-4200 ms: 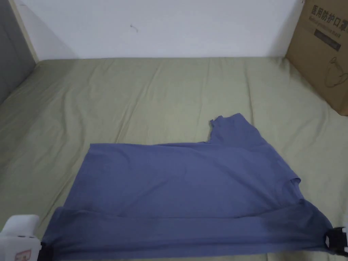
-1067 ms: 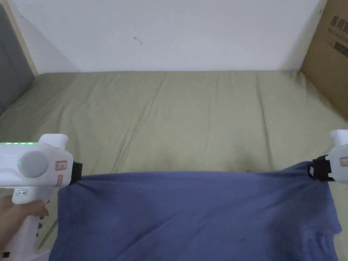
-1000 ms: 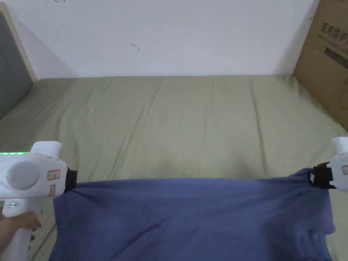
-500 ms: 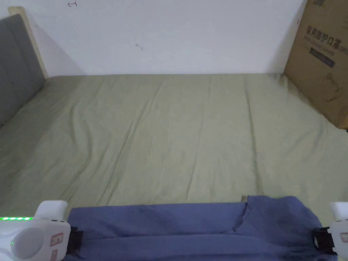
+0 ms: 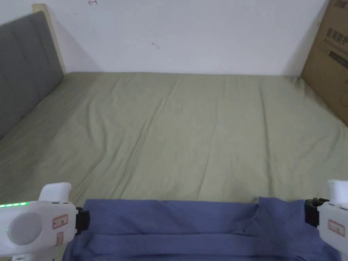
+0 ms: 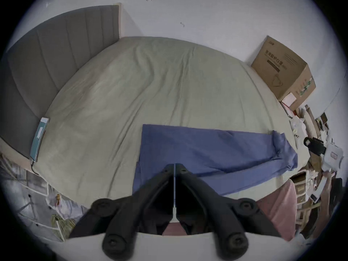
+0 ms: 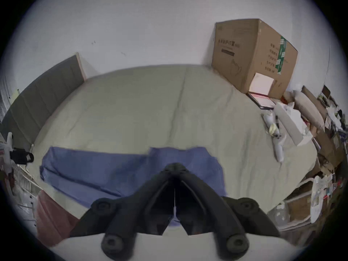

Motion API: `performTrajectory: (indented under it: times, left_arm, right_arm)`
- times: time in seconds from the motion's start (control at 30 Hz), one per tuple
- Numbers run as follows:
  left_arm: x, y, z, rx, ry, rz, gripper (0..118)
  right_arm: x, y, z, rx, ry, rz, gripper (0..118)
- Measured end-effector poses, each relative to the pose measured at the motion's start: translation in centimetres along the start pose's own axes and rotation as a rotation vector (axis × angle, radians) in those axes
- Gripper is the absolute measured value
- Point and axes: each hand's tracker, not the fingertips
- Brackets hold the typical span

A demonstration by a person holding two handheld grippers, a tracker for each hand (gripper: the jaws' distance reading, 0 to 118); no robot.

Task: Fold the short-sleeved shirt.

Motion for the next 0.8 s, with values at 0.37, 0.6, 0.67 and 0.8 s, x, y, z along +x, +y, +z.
performTrajectory:
  times: [0.37, 0.6, 0.67, 0.8]
  left_arm:
    - [-5.8, -2.5, -1.7, -0.032, -0.112, 0.290, 115]
    - [-7.8, -4.8, -6.2, -0.151, -0.169, 0.471, 101]
    - [-7.0, -5.2, -5.8, -0.130, -0.083, 0.402, 77]
    - [-6.6, -4.6, -5.2, -0.121, -0.105, 0.381, 11]
  right_arm:
    - [-5.8, -2.0, -4.7, -0.113, 0.120, 0.025, 0]
    - [-6.0, -3.3, -6.2, -0.174, 0.160, 0.008, 0]
    - [-5.8, -3.2, -5.8, -0.180, 0.161, 0.009, 0]
    - [-8.9, -1.7, -3.2, -0.200, 0.166, -0.014, 0]
